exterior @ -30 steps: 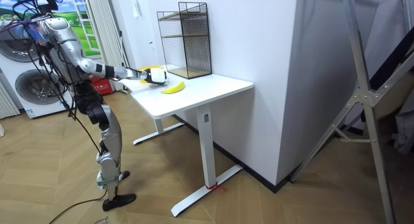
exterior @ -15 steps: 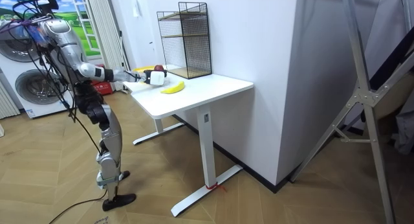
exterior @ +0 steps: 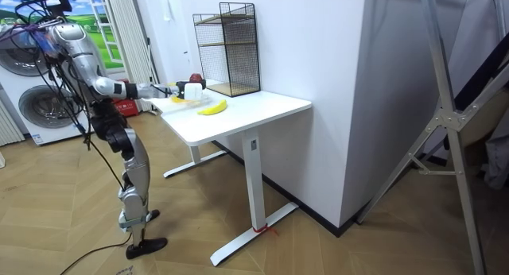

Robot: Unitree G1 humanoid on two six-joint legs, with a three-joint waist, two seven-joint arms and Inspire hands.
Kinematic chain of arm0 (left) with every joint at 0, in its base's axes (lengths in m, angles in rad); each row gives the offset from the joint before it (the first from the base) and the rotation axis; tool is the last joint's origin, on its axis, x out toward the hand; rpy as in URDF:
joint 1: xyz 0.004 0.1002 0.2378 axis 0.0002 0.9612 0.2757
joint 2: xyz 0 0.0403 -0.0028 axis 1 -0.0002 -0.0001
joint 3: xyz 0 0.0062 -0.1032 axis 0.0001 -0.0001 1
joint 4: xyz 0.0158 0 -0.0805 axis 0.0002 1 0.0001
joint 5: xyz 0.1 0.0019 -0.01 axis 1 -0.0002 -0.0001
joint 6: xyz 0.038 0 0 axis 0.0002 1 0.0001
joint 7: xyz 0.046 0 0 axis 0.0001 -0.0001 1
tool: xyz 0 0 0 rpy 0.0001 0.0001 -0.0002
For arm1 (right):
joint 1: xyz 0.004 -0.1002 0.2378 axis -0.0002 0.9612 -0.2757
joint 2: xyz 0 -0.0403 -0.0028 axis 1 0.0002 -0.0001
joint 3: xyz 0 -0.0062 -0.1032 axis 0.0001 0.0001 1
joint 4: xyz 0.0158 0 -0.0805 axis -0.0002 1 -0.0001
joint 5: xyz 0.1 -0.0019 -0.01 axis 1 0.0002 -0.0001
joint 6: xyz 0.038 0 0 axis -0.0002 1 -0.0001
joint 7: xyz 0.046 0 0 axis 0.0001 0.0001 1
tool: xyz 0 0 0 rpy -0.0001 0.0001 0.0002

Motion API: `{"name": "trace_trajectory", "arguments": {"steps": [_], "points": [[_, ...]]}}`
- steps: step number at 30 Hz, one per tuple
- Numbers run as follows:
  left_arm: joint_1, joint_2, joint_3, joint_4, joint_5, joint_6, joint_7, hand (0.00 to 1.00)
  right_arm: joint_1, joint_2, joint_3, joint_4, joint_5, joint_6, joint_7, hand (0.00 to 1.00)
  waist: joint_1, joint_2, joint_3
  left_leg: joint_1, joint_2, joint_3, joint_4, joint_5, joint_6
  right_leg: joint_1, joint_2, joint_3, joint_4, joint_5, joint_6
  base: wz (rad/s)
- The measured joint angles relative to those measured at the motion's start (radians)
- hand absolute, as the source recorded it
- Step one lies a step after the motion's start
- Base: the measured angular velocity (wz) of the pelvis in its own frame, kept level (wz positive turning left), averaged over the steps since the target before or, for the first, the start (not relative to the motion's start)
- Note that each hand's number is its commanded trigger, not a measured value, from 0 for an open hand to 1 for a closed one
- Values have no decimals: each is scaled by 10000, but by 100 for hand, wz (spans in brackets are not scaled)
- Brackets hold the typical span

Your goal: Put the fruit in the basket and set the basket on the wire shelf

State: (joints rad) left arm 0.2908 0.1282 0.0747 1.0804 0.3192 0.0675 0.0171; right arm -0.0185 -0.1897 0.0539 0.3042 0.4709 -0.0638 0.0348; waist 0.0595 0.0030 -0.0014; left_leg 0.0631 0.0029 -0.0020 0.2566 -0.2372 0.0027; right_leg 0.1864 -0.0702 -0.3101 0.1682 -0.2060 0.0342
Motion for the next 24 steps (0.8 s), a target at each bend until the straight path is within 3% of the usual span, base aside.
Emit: {"name": "trace_trajectory", "arguments": {"steps": [7, 12, 18, 24], "points": [[70, -13, -142, -10, -2, 2, 4, 0, -5, 6, 104, -82, -153, -1, -38, 100, 71, -22, 12, 15, 14, 42, -15, 0, 0, -5, 5, 10, 3, 0, 0, -1], [9, -23, -201, 5, 3, -3, -41, 0, -5, -23, 308, -665, -1158, 0, -104, 100, 222, -75, 25, -118, 29, 147, -49, 2, 0, -205, 6, 97, 31, 1, -2, -7], [-187, -14, -198, 3, -1, -39, -70, 0, -73, -24, 451, -1795, -2784, -2, -95, 100, 332, -297, 23, -178, 19, 104, -29, 3, 1, -249, 5, 73, 27, 1, -1, 2], [-264, 36, -218, 8, -126, -141, -15, 0, -310, -39, 532, -1930, -3678, -3, -102, 100, 324, -525, 92, -204, 13, 80, 24, 3, 2, -262, 5, 55, 22, 1, -1, 0]]}}
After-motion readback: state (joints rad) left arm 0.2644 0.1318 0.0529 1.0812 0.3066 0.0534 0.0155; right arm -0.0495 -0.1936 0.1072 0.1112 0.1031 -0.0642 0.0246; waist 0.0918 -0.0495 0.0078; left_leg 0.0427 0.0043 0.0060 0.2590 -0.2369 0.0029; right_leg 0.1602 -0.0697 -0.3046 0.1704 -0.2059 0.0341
